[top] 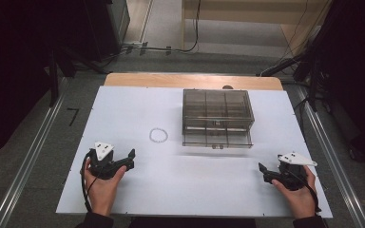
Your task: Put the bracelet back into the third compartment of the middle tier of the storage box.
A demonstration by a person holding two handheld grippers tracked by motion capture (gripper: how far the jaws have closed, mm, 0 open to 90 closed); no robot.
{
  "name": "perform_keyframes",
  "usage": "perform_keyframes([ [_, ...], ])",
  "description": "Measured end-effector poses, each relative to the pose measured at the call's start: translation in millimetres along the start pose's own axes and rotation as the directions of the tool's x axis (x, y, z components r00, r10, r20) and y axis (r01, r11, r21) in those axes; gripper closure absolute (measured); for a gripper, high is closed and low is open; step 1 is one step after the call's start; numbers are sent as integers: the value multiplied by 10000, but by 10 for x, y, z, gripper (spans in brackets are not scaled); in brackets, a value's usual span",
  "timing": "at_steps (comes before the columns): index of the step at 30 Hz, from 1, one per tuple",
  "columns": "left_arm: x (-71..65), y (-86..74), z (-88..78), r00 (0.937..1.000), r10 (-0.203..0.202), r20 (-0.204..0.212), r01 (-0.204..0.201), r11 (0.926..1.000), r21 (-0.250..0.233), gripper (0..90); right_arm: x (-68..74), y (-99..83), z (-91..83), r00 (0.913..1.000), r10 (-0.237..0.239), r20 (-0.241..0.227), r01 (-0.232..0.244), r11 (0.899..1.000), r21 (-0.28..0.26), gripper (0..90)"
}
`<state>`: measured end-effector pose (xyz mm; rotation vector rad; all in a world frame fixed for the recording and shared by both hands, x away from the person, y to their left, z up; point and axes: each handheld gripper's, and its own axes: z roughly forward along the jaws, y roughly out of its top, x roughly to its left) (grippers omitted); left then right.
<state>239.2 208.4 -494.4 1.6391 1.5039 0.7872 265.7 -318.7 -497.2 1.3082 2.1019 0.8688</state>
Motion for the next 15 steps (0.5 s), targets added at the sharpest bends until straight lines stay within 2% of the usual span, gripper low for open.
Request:
perform_keyframes([
  [15,-79,67,143,9999,29,-96,-27,9998,212,89,1,2,-2,10000,-35,-10,35,10000,7,184],
])
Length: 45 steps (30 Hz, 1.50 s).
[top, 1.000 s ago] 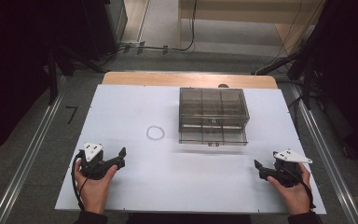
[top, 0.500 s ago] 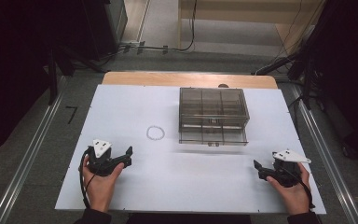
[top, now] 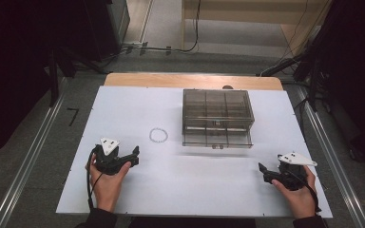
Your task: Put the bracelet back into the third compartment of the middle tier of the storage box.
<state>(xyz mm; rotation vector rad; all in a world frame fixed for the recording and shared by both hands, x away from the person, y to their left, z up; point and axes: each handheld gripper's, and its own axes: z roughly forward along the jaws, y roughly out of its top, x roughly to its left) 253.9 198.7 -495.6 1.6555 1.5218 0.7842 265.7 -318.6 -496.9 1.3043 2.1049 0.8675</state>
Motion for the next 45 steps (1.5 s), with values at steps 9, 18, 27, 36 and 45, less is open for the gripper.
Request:
perform_keyframes([
  [9,-64,48,66,10000,8,55,-9,10000,62,89,-3,0,-1,10000,22,5,-22,10000,4,184],
  [18,-128,83,143,9997,-34,225,28,9996,269,89,-4,0,-5,10000,62,-3,-62,10000,-9,184],
  [27,-240,159,232,9994,-27,359,15,9995,326,89,-1,4,-16,10000,-4,30,4,10000,-32,184],
  [36,-276,213,380,9999,15,104,-22,9977,674,91,18,7,-20,10000,-67,-21,66,10000,-56,184],
  [45,-283,256,526,10000,-85,-22,87,9906,1365,98,19,11,-3,9999,-94,-39,94,10000,2,184],
])
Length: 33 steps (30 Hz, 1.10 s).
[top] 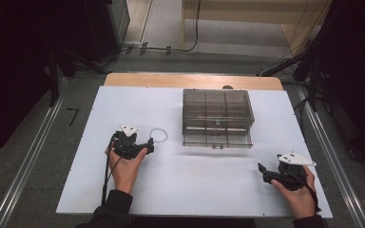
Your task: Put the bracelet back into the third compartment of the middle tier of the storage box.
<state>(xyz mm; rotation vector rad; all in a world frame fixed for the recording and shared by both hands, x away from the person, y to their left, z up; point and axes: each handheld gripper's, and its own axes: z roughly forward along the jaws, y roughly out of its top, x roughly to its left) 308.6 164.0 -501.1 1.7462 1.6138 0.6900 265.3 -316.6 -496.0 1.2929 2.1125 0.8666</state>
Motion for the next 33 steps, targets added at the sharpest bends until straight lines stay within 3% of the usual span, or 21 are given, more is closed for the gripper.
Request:
perform_keyframes([
  [20,3,169,173,9998,-105,-162,113,9987,505,148,-5,0,1,10000,12,-3,-12,10000,6,184],
  [33,-59,195,294,9995,81,-318,-52,9959,906,204,-2,2,2,10000,-6,-1,6,10000,13,184],
])
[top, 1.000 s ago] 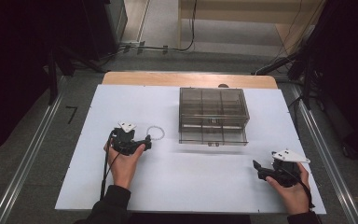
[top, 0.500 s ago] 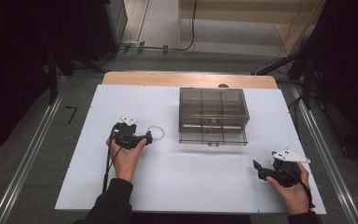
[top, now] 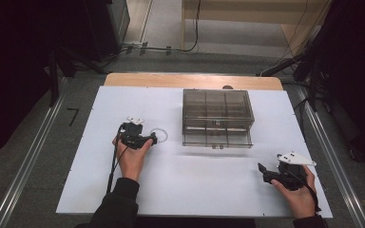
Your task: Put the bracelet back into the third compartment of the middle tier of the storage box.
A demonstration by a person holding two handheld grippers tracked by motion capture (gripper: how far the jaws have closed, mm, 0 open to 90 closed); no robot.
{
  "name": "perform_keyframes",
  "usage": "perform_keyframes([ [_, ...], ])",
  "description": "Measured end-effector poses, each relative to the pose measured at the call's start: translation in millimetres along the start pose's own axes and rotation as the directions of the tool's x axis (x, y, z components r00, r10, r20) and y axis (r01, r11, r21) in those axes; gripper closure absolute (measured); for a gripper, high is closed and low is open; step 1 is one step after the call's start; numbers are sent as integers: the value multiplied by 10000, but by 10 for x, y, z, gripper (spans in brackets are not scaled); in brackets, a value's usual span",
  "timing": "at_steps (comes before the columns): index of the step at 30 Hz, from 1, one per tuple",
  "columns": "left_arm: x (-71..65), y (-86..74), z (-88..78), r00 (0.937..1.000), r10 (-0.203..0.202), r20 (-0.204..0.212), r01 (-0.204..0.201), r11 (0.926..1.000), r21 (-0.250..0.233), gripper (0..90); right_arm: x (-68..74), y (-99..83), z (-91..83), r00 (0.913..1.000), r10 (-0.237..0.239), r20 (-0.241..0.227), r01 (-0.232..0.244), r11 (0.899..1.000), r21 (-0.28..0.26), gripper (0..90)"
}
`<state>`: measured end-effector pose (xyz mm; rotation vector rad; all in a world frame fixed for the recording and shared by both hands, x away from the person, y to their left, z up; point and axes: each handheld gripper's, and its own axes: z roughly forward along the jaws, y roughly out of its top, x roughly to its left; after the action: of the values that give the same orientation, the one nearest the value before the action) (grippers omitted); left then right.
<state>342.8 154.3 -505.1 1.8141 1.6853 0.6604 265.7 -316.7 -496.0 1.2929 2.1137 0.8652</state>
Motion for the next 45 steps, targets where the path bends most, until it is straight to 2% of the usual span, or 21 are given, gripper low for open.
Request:
perform_keyframes([
  [3,-18,9,9,9997,101,-222,-101,9999,18,224,1,1,0,10000,-2,10,2,10000,3,184],
  [15,-83,13,-12,9992,410,8,-410,9991,-63,441,5,3,8,10000,-44,-7,44,10000,22,184],
  [21,-104,10,-18,9990,430,79,-430,9990,-82,503,9,6,11,10000,-70,-15,70,10000,37,184],
  [33,-169,2,-28,9987,465,212,-462,9989,-112,692,20,11,22,10000,-96,-12,96,9999,59,184],
  [42,-179,-1,-29,9987,389,325,-386,9992,-104,766,24,11,24,9999,-130,-30,130,9999,57,184],
  [45,-189,-6,-31,9982,480,353,-476,9988,-105,790,24,11,25,9999,-121,-32,121,9999,70,184],
])
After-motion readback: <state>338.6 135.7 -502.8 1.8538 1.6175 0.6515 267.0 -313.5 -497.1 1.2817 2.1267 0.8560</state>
